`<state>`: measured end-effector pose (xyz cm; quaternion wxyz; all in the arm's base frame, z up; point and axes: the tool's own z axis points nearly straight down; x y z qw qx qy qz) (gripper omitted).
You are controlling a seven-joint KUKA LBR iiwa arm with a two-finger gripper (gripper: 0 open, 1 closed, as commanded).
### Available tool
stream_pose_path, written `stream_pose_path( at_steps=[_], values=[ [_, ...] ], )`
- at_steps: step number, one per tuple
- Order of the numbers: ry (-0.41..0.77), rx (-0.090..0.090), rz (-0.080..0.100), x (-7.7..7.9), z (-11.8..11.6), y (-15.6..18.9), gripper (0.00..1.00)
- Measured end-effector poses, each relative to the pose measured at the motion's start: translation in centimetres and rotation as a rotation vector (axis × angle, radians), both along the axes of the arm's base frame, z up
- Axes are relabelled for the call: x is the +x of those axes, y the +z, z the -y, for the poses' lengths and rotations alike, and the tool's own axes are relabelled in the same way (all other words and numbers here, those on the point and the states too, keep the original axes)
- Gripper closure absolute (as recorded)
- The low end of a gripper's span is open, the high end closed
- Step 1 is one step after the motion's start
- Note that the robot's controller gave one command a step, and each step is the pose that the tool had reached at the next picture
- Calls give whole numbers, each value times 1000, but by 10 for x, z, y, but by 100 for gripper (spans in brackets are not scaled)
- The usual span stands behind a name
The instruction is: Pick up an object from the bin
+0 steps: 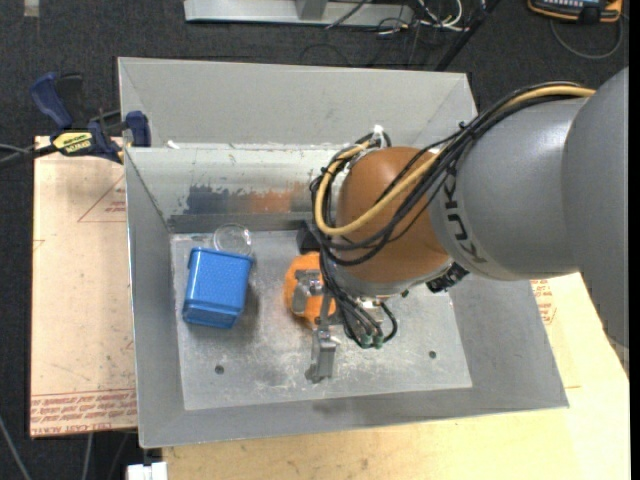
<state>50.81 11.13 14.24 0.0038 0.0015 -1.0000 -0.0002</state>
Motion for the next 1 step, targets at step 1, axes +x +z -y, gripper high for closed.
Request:
stream_pose_path(
  at_steps=[1],
  values=[
    [-3,1,7,2,0,4,0]
  ],
)
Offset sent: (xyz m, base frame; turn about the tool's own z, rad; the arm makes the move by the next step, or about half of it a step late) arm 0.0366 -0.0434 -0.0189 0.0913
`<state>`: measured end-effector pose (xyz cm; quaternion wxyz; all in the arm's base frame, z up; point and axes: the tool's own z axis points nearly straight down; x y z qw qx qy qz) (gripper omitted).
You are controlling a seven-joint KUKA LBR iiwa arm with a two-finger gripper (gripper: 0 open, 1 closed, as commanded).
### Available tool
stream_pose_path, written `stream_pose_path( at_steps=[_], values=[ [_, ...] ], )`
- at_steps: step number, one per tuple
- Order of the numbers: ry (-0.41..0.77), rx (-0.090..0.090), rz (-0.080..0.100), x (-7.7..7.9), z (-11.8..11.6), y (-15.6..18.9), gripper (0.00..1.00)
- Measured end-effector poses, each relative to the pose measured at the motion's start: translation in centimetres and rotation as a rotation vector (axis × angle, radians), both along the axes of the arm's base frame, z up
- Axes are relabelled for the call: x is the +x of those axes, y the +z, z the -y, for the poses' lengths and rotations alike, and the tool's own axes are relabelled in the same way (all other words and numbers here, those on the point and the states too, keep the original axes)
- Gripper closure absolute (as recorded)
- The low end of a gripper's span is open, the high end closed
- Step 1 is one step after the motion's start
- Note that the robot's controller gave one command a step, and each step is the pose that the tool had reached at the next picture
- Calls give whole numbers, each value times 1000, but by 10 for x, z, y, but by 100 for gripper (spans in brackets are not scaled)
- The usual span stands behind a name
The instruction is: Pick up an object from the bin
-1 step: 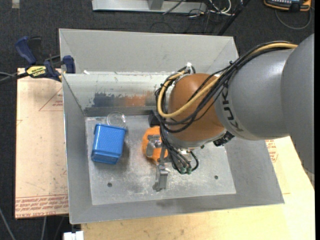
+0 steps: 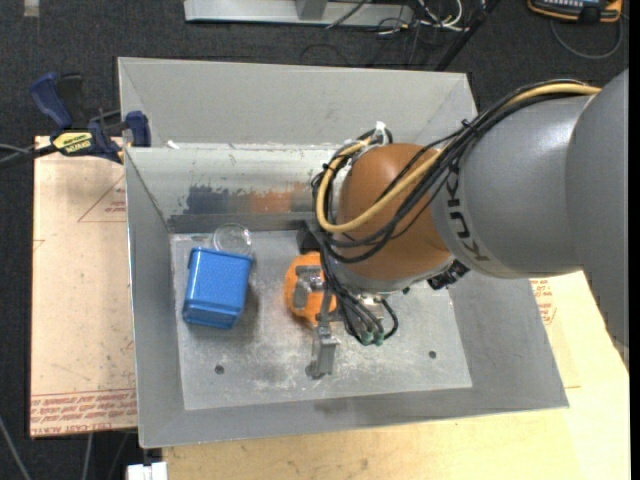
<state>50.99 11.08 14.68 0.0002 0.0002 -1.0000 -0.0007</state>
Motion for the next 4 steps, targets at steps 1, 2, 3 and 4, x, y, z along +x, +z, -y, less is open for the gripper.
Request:
stream_pose_path(
  at_steps=[1,2,3,4],
  values=[
    [-45,2,-2,18,20,-12,0],
    [-43,3,3,54,37,-41,0],
    [-189,7,4,68,58,-52,0],
    [-215,8,10,72,72,-63,0]
  ],
)
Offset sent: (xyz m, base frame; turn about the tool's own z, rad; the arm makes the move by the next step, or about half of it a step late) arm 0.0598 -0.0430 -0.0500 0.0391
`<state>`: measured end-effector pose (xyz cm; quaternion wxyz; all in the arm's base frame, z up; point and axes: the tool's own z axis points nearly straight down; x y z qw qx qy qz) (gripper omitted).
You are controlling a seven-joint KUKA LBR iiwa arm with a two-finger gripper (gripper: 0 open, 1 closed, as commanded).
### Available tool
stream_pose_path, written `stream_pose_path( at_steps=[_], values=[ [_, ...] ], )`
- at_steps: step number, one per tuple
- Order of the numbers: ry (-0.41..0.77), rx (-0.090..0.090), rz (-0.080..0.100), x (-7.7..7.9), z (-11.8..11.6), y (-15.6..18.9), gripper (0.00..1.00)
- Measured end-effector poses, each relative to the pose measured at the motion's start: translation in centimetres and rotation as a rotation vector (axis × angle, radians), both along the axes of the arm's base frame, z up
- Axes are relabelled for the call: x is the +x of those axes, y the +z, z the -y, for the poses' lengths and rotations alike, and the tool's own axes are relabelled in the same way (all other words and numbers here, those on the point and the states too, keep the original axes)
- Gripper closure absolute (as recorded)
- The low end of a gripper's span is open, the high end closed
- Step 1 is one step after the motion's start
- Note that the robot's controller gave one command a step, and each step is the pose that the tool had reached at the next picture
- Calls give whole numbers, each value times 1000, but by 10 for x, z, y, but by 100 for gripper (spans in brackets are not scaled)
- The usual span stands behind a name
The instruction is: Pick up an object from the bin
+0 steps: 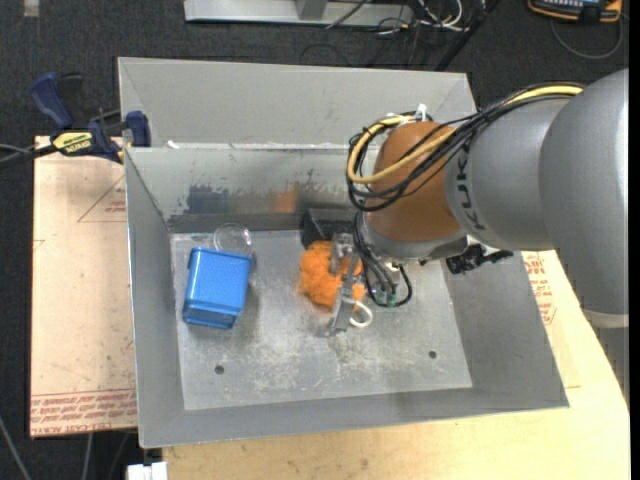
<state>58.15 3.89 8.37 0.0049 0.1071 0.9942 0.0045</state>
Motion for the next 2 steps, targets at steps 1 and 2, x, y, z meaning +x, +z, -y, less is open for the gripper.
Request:
stream_pose_path(
  at_steps=[1,2],
  values=[
    [20,2,-3,17,15,-6,0],
    [116,0,11,33,25,-9,100]
  ],
)
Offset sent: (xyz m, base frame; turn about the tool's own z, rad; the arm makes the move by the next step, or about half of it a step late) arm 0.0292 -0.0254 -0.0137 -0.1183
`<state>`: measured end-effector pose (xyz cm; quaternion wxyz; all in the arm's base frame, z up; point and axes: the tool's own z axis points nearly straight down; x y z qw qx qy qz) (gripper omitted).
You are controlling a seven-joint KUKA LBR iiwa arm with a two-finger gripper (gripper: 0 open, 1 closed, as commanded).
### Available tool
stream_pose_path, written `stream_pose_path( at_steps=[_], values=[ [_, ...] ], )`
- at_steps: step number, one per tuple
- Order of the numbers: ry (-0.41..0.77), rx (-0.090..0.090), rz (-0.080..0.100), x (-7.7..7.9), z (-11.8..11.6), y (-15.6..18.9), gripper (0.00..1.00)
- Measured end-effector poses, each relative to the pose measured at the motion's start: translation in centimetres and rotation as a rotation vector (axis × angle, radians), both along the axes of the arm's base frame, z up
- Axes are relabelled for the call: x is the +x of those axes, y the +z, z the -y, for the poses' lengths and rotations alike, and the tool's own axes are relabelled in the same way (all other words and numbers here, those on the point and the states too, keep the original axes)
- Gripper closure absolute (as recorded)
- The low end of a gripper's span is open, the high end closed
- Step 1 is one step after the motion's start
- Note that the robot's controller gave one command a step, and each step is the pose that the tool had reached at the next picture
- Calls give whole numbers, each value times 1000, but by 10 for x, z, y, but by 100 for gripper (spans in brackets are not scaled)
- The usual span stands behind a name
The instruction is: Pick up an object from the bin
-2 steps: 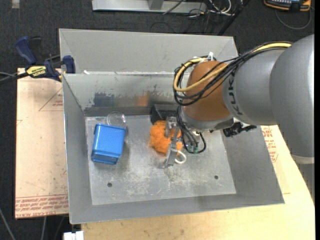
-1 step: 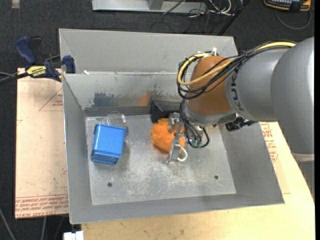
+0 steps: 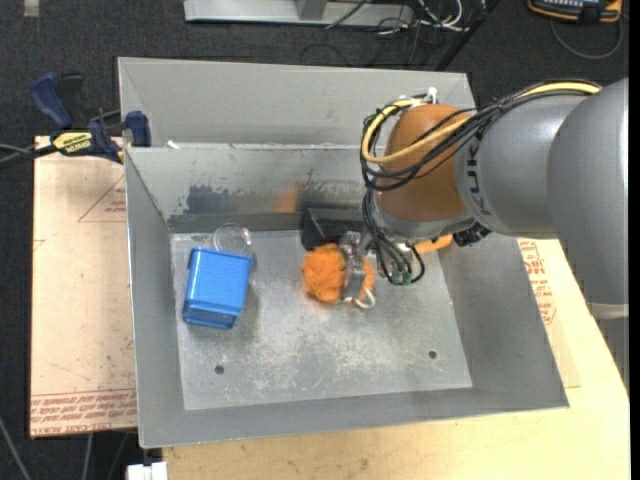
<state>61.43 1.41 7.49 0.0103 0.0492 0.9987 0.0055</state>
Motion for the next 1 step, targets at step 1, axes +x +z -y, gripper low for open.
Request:
stream_pose_path(
  at_steps=[1],
  values=[
    [0,0,0,0,0,0,100]
  ],
)
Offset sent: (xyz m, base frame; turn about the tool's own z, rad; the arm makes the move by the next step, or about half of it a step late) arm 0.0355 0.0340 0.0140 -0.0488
